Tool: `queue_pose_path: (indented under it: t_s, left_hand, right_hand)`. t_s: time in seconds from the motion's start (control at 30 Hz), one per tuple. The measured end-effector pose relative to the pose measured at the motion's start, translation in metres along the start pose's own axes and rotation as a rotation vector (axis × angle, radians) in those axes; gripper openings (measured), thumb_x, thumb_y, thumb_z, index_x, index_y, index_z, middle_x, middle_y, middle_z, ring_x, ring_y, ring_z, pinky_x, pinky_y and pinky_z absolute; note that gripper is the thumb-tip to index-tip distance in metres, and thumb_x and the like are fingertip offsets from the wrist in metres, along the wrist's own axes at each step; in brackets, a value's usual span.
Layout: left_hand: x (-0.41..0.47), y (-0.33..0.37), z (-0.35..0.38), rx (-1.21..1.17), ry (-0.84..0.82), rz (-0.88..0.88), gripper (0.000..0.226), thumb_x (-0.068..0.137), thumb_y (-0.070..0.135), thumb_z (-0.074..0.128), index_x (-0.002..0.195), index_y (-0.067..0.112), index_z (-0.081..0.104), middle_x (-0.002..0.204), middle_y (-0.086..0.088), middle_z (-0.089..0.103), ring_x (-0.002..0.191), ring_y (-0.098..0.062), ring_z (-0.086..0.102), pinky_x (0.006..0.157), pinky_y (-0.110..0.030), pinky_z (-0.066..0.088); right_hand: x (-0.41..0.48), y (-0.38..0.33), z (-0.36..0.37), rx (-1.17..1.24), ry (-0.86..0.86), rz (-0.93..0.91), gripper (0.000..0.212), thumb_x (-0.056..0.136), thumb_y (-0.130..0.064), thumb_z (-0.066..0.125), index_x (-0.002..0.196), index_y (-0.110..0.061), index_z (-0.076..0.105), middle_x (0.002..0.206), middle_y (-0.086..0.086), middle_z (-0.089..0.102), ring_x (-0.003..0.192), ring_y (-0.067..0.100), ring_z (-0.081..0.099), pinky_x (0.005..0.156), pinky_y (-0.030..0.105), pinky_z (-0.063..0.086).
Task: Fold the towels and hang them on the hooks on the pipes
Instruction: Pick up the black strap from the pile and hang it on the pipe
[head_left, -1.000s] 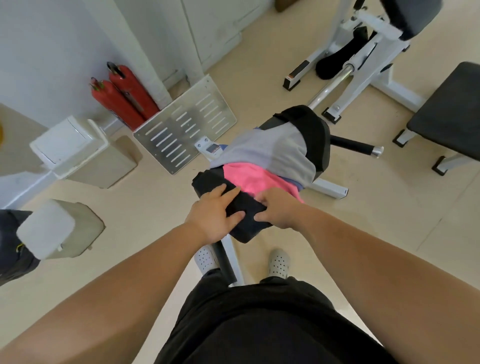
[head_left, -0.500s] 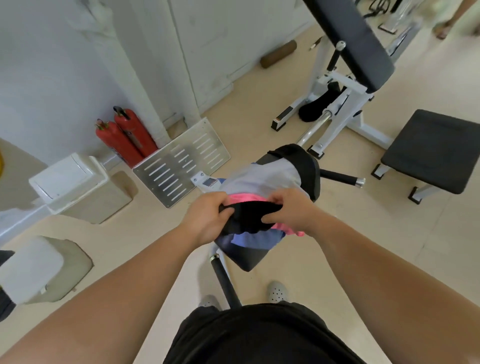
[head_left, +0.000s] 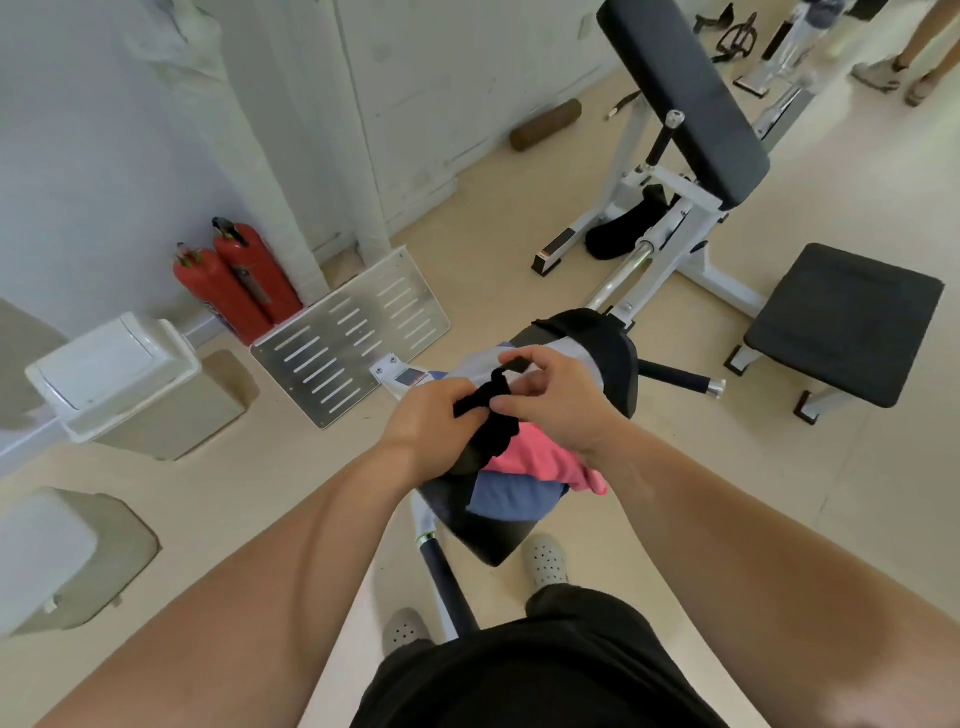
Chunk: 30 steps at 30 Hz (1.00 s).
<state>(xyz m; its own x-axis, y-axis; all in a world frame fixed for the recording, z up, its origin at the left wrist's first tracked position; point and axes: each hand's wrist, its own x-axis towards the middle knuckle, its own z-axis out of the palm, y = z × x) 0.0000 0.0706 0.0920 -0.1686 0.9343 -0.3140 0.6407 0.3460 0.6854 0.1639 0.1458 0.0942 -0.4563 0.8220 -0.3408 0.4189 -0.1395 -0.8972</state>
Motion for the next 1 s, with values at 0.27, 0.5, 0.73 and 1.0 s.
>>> queue_pose_path:
  t_s: [0.27, 0.5, 0.73, 1.0]
  left_hand:
    - [0.080, 0.036, 0.057, -0.035, 0.136, -0.176, 0.010, 0.097, 0.016, 0.060, 0.092, 0.008, 0.063, 0.087, -0.010, 0.064, 0.085, -0.028, 0.060, 0.077, -0.040, 0.049]
    - [0.115, 0.046, 0.104, -0.098, 0.076, -0.279, 0.011, 0.099, 0.016, 0.058, 0.093, 0.024, 0.063, 0.092, -0.001, 0.068, 0.089, -0.021, 0.064, 0.078, -0.036, 0.052]
    - [0.118, 0.045, 0.124, -0.089, 0.049, -0.326, 0.014, 0.102, 0.018, 0.055, 0.089, 0.019, 0.061, 0.080, 0.000, 0.064, 0.080, -0.021, 0.062, 0.073, -0.036, 0.050]
    - [0.108, 0.039, 0.110, -0.278, 0.170, -0.446, 0.018, 0.103, 0.019, 0.053, 0.091, 0.015, 0.066, 0.089, -0.010, 0.069, 0.087, -0.031, 0.064, 0.079, -0.045, 0.053]
  right_hand:
    - [0.087, 0.104, -0.107, -0.017, 0.260, 0.321, 0.037, 0.093, -0.040, 0.065, 0.120, -0.015, 0.063, 0.104, -0.004, 0.065, 0.097, 0.019, 0.061, 0.084, 0.033, 0.047]
    - [0.125, 0.187, -0.145, -0.063, 0.222, 0.599, 0.060, 0.089, -0.036, 0.064, 0.142, -0.012, 0.048, 0.132, 0.010, 0.061, 0.113, 0.032, 0.059, 0.089, 0.043, 0.054]
    - [0.134, 0.216, -0.142, 0.001, 0.188, 0.604, 0.062, 0.089, -0.034, 0.067, 0.142, -0.012, 0.044, 0.127, 0.006, 0.061, 0.108, 0.029, 0.059, 0.080, 0.037, 0.048]
    - [0.146, 0.217, -0.146, -0.252, 0.163, 0.553, 0.058, 0.065, -0.061, 0.079, 0.103, -0.024, 0.056, 0.111, 0.004, 0.056, 0.098, 0.028, 0.060, 0.080, 0.041, 0.055]
